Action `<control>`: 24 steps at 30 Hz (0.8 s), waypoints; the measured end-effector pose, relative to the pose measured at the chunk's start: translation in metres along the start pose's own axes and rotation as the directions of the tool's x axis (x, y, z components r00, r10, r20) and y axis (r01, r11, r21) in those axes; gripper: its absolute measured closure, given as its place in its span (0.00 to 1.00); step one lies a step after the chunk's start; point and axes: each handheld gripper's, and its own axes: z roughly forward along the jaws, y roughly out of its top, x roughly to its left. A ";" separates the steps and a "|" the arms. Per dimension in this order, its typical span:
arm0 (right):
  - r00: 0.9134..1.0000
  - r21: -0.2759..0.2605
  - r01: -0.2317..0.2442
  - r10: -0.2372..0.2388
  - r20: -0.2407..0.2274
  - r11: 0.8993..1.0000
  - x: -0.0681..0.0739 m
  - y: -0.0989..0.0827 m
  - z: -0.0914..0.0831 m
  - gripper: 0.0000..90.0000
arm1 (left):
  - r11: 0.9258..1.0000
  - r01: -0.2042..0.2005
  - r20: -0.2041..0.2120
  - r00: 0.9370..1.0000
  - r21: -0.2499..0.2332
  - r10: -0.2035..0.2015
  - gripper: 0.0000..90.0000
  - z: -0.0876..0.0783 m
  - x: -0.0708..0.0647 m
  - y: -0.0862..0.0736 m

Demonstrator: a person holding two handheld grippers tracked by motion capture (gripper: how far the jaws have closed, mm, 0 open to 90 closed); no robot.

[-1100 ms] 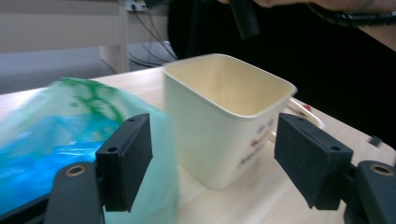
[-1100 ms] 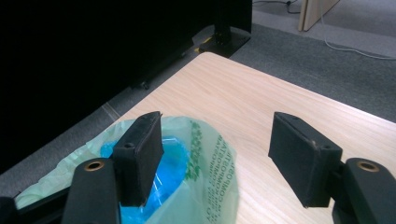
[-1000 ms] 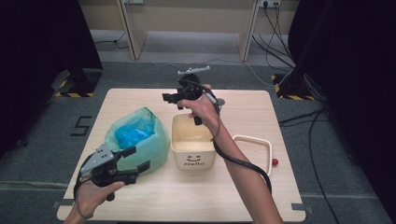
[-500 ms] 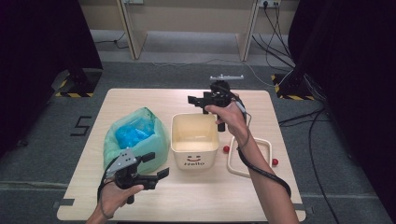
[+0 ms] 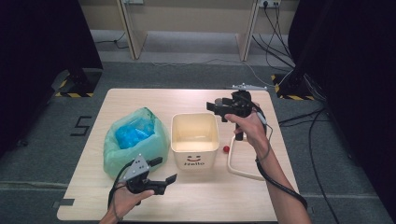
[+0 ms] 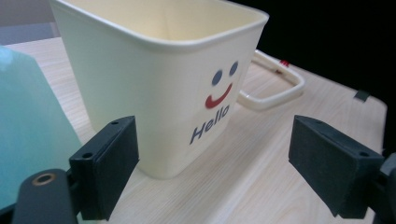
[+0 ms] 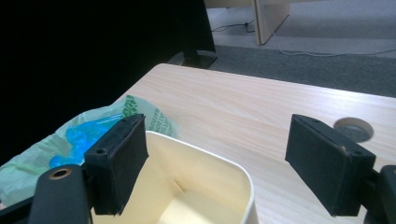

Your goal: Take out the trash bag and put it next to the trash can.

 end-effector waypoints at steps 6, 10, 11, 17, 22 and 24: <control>1.000 -0.019 -0.012 0.012 0.021 1.000 -0.011 -0.018 -0.009 0.23 | 1.000 0.003 -0.011 1.000 0.028 -0.002 0.17 0.001 0.002 -0.012; 0.999 -0.024 -0.014 0.015 0.036 1.000 -0.017 -0.032 -0.016 0.23 | 0.999 0.002 -0.013 1.000 0.051 -0.001 0.17 0.001 0.001 -0.018; 0.999 -0.028 -0.013 0.014 0.040 1.000 -0.018 -0.035 -0.018 0.22 | 0.998 -0.002 -0.018 1.000 0.061 0.004 0.17 0.001 0.001 -0.020; 0.998 -0.034 -0.023 0.024 0.054 0.999 -0.023 -0.059 -0.026 0.22 | 0.994 -0.027 -0.030 0.999 0.102 0.030 0.17 0.002 0.002 -0.030; 0.997 -0.043 -0.033 0.036 0.072 0.999 -0.027 -0.076 -0.031 0.22 | 0.990 -0.030 -0.025 0.999 0.137 0.033 0.17 0.004 0.005 -0.037; 0.997 -0.040 -0.034 0.037 0.073 0.999 -0.027 -0.082 -0.032 0.22 | 0.988 -0.029 -0.029 0.999 0.150 0.033 0.17 0.004 0.006 -0.039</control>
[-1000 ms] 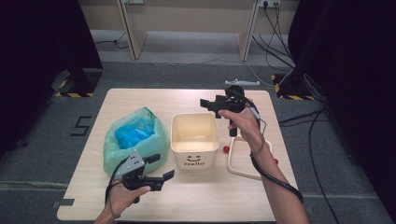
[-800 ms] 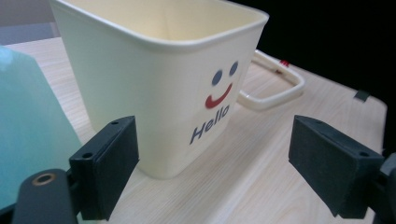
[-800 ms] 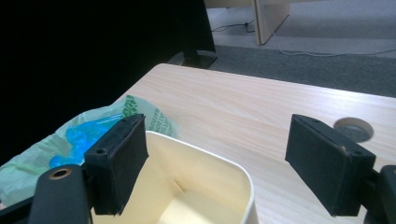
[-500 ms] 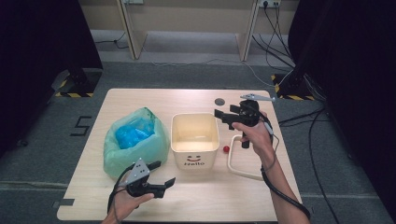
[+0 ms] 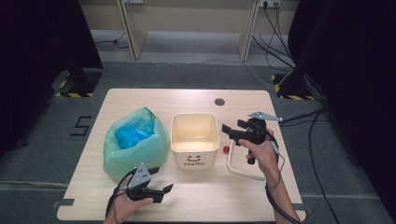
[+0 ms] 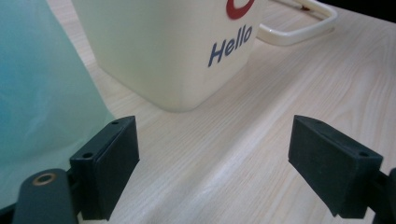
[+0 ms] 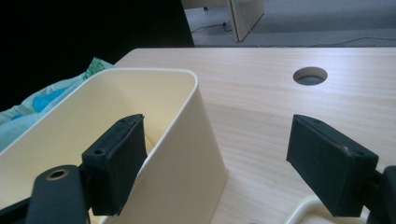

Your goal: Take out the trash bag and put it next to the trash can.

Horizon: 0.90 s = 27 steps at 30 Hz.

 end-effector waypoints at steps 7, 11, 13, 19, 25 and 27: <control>1.000 0.047 0.005 -0.006 0.027 0.999 -0.003 -0.023 0.004 0.22 | 0.999 -0.015 -0.022 1.000 0.050 0.016 0.17 0.001 0.004 -0.005; 0.999 0.065 0.004 -0.007 0.047 0.998 -0.007 -0.032 0.000 0.21 | 0.996 -0.025 -0.023 0.999 0.085 0.027 0.17 0.004 0.004 -0.008; 0.998 0.073 0.012 -0.016 0.060 0.997 -0.009 -0.036 -0.002 0.20 | 0.993 -0.038 -0.024 0.999 0.110 0.041 0.17 0.005 0.003 -0.010; 0.995 0.093 0.012 -0.022 0.100 0.996 -0.018 -0.047 -0.006 0.20 | 0.984 -0.075 -0.035 0.996 0.164 0.082 0.17 0.009 0.004 -0.013; 0.987 0.115 0.015 -0.033 0.154 0.993 -0.030 -0.056 -0.008 0.20 | 0.974 -0.109 -0.049 0.991 0.199 0.121 0.18 0.012 0.005 -0.016; 0.983 0.122 0.020 -0.042 0.179 0.992 -0.034 -0.058 -0.010 0.20 | 0.975 -0.107 -0.057 0.991 0.196 0.121 0.18 0.012 0.006 -0.016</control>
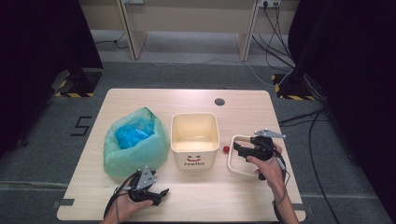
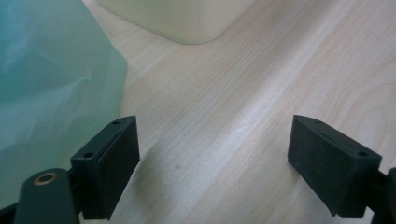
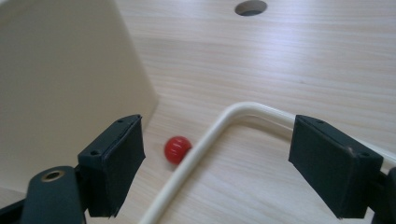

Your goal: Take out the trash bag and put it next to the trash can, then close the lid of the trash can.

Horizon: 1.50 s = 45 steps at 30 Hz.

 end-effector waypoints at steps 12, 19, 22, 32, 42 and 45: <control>0.996 0.006 -0.023 0.022 0.083 1.000 -0.024 -0.013 -0.008 0.20 | 0.998 0.056 0.026 0.998 0.014 -0.056 0.17 0.000 0.005 -0.002; 0.992 0.006 -0.052 0.051 0.117 0.999 -0.037 -0.020 -0.014 0.19 | 0.997 0.077 0.037 0.996 0.025 -0.078 0.16 0.000 0.007 -0.003; 0.989 0.012 -0.056 0.054 0.135 0.998 -0.043 -0.024 -0.018 0.18 | 0.997 0.078 0.037 0.996 0.025 -0.079 0.16 0.000 0.007 -0.003; 0.981 0.023 -0.076 0.070 0.180 0.997 -0.059 -0.028 -0.020 0.20 | 0.997 0.078 0.037 0.996 0.025 -0.079 0.16 0.000 0.007 -0.003; 0.977 0.060 -0.096 0.083 0.199 0.994 -0.070 -0.037 -0.012 0.23 | 0.997 0.079 0.036 0.996 0.023 -0.080 0.16 0.000 0.007 -0.003; 0.974 0.066 -0.102 0.086 0.210 0.993 -0.071 -0.038 -0.011 0.27 | 0.997 0.078 0.035 0.996 0.022 -0.079 0.16 0.000 0.007 -0.003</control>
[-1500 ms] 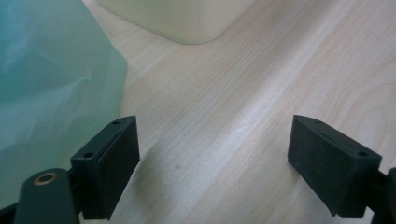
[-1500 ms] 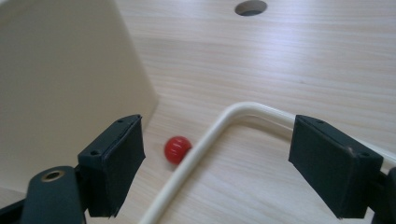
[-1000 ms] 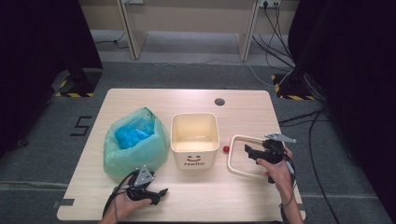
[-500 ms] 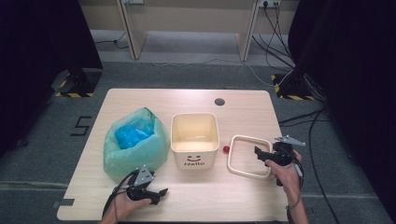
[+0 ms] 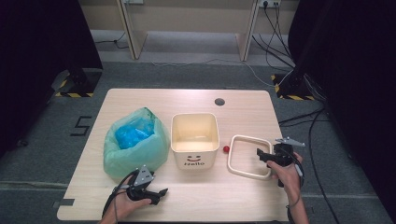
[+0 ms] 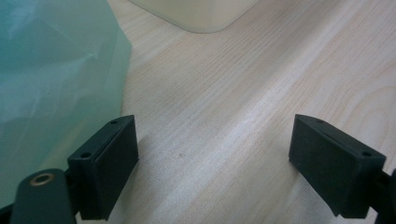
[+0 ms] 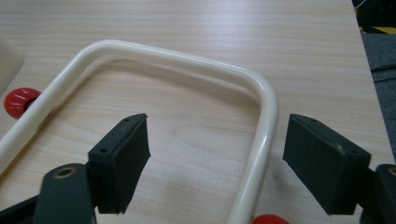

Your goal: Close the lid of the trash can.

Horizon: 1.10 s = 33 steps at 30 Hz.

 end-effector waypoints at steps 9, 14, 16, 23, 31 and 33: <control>0.999 0.010 0.013 -0.013 0.037 1.000 -0.007 -0.003 0.007 0.46 | 1.000 0.000 -0.001 1.000 0.000 0.000 0.16 -0.001 0.000 0.000; 0.997 0.025 0.025 -0.027 0.074 0.999 -0.010 -0.003 0.010 0.62 | 1.000 0.000 -0.001 1.000 0.000 0.000 0.16 -0.001 0.000 0.000; 0.996 0.021 0.026 -0.028 0.086 0.999 -0.011 -0.003 0.012 0.66 | 1.000 0.001 -0.001 1.000 0.000 -0.001 0.16 -0.001 0.000 0.000; 0.990 0.025 0.063 -0.066 0.124 0.998 -0.008 -0.002 0.014 0.82 | 1.000 0.000 -0.001 1.000 0.000 0.000 0.16 -0.001 0.000 0.000; 0.994 0.014 0.045 -0.046 0.104 0.999 -0.011 -0.001 0.014 0.89 | 1.000 0.000 -0.001 1.000 0.001 0.000 0.16 -0.001 0.000 0.000; 0.995 0.008 0.041 -0.041 0.093 0.999 -0.012 -0.001 0.013 0.89 | 1.000 0.000 -0.001 1.000 0.002 0.000 0.16 -0.001 0.000 0.000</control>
